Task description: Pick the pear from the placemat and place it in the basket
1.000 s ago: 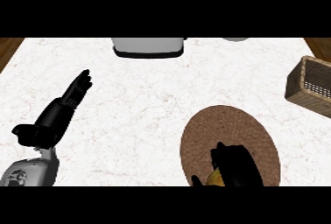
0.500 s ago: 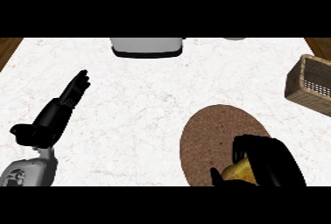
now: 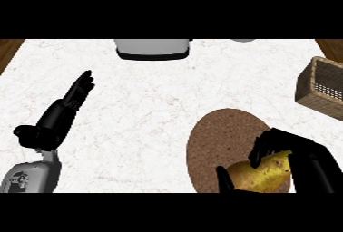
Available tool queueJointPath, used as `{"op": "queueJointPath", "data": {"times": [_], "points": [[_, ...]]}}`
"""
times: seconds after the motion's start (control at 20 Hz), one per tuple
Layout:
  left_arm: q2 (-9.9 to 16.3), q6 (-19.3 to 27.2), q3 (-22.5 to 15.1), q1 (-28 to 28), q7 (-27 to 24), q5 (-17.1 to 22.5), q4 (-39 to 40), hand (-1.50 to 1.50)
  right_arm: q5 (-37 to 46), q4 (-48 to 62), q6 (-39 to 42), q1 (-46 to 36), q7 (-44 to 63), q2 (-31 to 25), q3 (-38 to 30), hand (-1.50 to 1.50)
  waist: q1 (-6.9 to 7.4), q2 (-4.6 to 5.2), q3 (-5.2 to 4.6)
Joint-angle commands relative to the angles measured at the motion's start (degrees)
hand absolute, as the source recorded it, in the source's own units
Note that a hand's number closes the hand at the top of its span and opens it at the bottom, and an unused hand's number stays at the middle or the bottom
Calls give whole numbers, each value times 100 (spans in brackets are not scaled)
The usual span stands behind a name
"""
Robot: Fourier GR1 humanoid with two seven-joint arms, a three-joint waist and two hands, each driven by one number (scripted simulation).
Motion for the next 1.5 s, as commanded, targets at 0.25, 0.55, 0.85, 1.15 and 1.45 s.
{"op": "queueJointPath", "data": {"times": [0.25,0.55,0.85,1.15,1.45], "points": [[33,-39,61,-84,87,47,109,0,-572,-1545,166,-1430,1934,50,-299,150,-88,-42,-9],[117,-155,148,103,-192,98,156,0,-575,-1261,1143,-2763,2481,-197,-1419,150,-68,-23,-7],[20,-90,26,-19,241,89,-214,0,-891,-248,1563,-4318,2793,-480,-2579,150,-36,-35,-4],[-105,-78,-185,227,174,-26,-471,0,-906,1358,939,-4756,1704,-1376,-3888,150,51,4,2],[120,-211,160,-172,201,165,21,0,-897,2642,400,-5378,927,-2261,-4869,150,34,35,3]]}}
